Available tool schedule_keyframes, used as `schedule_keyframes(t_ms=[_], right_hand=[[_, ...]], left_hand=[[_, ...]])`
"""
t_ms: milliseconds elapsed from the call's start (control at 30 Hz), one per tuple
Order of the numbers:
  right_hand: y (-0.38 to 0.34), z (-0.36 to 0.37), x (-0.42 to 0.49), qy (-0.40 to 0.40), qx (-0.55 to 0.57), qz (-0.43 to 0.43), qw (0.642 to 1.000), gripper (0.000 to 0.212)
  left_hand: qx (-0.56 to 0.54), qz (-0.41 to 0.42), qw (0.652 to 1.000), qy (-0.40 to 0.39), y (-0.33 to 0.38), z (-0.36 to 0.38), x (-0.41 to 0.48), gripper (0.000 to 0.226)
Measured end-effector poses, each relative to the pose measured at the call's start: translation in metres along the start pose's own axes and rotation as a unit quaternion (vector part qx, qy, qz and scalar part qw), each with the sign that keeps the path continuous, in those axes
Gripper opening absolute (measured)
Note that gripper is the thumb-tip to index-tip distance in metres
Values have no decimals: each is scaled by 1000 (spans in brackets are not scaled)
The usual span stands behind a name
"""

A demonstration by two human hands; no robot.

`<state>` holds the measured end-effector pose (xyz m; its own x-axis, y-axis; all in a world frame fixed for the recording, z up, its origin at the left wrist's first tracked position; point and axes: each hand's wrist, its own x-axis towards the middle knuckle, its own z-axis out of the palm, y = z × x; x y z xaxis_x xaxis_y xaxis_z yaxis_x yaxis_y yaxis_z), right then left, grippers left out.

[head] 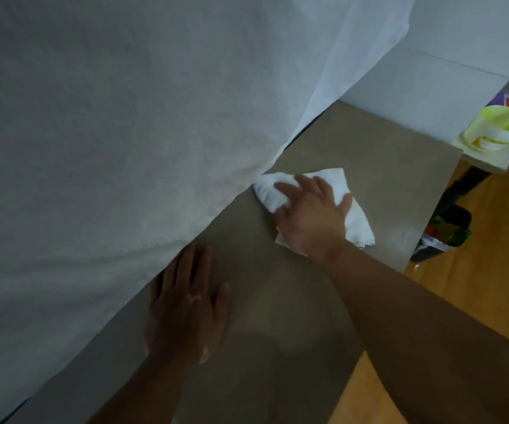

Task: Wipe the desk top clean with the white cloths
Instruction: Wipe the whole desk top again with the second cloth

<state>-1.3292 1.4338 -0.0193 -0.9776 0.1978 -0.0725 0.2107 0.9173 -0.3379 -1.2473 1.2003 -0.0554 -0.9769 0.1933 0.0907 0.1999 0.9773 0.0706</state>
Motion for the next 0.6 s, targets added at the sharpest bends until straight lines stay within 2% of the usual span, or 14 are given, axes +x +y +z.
schedule_keyframes(t_ms=[67,133,267,367,467,600], right_hand=[[-13,5,8,15,-5,55,998,50],[-29,10,-5,17,-21,68,997,54],[-55,23,-65,-54,-35,-49,997,60],[-53,28,-88,-46,-7,-145,988,59],[-35,17,-61,-63,2,-164,984,56],[-11,2,-4,-54,-36,-123,990,58]], left_hand=[[1,-10,1000,-7,0,1,2,73],[-6,-16,1000,-10,0,2,3,76],[-18,-14,1000,1,1,0,6,77],[-27,-18,999,3,1,-1,8,79],[-20,-18,1000,-6,0,-1,8,79],[-11,-22,1000,-15,-2,-1,10,74]])
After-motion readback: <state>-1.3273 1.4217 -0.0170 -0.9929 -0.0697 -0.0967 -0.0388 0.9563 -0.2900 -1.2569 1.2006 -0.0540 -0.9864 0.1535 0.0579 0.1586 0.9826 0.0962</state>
